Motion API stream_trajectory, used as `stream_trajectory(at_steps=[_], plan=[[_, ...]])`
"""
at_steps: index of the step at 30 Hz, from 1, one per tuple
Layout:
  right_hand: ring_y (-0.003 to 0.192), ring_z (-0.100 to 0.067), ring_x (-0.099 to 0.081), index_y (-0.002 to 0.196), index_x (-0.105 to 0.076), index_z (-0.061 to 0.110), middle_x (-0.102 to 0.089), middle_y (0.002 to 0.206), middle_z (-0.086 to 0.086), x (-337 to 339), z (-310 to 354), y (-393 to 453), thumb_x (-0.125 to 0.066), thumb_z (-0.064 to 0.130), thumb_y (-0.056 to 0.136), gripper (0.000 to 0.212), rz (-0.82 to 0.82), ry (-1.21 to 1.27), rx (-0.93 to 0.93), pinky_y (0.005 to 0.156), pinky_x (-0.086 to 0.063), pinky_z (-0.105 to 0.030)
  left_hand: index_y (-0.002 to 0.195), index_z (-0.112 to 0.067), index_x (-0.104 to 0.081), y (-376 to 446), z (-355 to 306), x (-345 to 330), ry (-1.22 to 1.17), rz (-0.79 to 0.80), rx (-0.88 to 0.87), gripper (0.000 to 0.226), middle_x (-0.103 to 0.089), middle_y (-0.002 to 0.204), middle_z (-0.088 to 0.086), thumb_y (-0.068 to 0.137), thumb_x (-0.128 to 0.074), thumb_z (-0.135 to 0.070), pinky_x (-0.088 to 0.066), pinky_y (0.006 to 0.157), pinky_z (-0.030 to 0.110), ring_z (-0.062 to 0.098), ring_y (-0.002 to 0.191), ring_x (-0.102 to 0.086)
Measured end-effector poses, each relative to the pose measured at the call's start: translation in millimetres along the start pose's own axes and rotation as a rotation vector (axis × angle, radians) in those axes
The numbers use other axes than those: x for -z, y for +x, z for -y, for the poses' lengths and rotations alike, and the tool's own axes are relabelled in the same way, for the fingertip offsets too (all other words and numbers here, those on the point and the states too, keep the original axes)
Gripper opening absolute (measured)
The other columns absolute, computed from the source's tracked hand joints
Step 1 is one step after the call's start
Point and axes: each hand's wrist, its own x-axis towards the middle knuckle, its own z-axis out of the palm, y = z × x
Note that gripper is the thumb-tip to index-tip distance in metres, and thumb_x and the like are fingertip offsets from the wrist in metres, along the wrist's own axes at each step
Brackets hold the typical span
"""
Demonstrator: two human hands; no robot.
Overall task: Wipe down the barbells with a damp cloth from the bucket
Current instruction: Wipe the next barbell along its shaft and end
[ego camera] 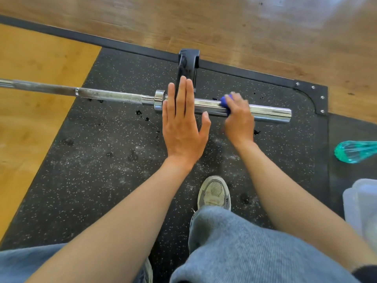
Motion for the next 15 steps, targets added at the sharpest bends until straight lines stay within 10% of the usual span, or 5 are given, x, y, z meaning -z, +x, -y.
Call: stream_trajectory(at_steps=[3,8,12,15], plan=[[0.121,-0.033,-0.053,0.125,-0.064,0.004,-0.061,0.132,-0.010,1.3,4.6,7.6,-0.050,-0.008,0.094,0.036,-0.119,0.030,-0.254,0.099,-0.050,-0.049,0.162,-0.009,-0.018,16.6,-1.7,-3.9,0.033,-0.010,-0.001,0.074,-0.015,0.170,0.006,0.101,-0.044,-0.040,-0.011,0.128,0.048,0.027,0.158,-0.006],[0.143,-0.029,-0.041,0.139,-0.059,0.009,-0.051,0.150,-0.009,-5.9,7.1,9.8,-0.057,-0.015,0.088,0.056,0.044,0.018,0.076,0.113,-0.042,-0.044,0.163,-0.009,-0.016,43.0,-6.1,-7.1,-0.031,-0.025,0.004,0.076,-0.014,0.171,0.006,0.100,-0.045,-0.041,-0.010,0.128,0.048,0.024,0.158,-0.006],[0.138,-0.029,-0.044,0.128,-0.065,0.007,-0.056,0.143,-0.007,3.1,-26.4,34.6,-0.050,-0.011,0.095,0.040,-0.145,0.029,-0.356,0.111,-0.043,-0.049,0.161,-0.005,-0.022,38.2,6.5,-15.0,-0.072,-0.057,-0.015,0.072,-0.021,0.169,0.011,0.100,-0.050,-0.034,-0.019,0.125,0.052,0.029,0.157,-0.012],[0.142,-0.032,-0.041,0.137,-0.059,0.004,-0.053,0.148,-0.012,-10.5,-7.2,30.2,-0.051,-0.014,0.093,0.049,-0.084,-0.011,-0.137,0.117,-0.038,-0.045,0.159,-0.003,-0.028,45.1,7.9,-23.1,-0.076,-0.107,-0.015,0.070,-0.026,0.167,0.012,0.099,-0.052,-0.031,-0.023,0.123,0.053,0.032,0.156,-0.016]])
